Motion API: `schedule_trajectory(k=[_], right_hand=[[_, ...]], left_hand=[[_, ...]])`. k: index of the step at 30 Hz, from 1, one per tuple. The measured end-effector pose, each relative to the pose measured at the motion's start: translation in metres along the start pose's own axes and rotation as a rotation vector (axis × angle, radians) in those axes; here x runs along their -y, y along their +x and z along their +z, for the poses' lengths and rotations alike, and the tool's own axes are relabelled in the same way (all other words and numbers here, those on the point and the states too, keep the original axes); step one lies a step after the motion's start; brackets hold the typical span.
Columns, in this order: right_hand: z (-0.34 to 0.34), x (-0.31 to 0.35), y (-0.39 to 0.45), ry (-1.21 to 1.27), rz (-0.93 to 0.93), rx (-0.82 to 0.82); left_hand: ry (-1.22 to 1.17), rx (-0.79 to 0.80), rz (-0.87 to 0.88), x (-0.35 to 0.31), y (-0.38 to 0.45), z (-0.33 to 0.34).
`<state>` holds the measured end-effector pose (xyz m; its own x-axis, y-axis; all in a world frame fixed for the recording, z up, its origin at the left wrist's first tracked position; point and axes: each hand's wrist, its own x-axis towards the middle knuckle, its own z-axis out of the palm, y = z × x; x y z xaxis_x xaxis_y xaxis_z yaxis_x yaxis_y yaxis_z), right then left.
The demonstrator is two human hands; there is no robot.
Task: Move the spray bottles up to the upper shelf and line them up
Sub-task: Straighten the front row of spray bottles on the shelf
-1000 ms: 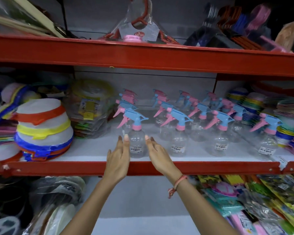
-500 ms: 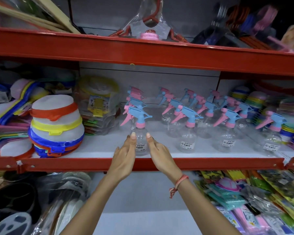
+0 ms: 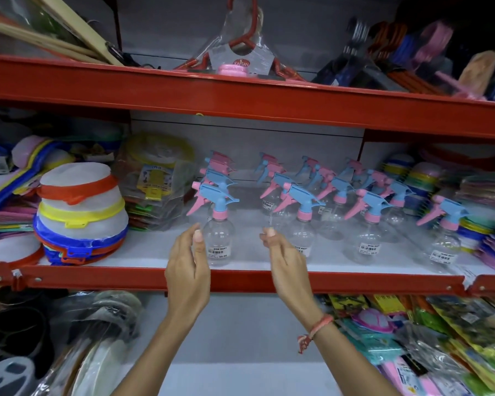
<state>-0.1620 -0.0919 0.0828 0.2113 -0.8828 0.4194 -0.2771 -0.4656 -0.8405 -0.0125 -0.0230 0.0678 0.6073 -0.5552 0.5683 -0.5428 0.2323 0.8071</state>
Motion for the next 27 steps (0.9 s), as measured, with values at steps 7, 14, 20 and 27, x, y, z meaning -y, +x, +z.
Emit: schedule_trajectory(k=[7, 14, 20, 27], right_hand=[[-0.065, -0.032, 0.011, 0.088, 0.11, -0.318], [-0.083, -0.036, 0.031, 0.057, 0.328, -0.089], [-0.074, -0.031, 0.033, 0.018, 0.294, -0.017], [-0.086, -0.037, 0.036, 0.007, 0.266, 0.052]], left_hand=[[-0.326, 0.249, -0.236, -0.027, -0.008, 0.069], [-0.191, 0.597, -0.468, -0.054, 0.007, 0.12], [-0.225, 0.61, -0.462, -0.049, 0.012, 0.119], [-0.231, 0.585, -0.455, -0.054, 0.002, 0.117]])
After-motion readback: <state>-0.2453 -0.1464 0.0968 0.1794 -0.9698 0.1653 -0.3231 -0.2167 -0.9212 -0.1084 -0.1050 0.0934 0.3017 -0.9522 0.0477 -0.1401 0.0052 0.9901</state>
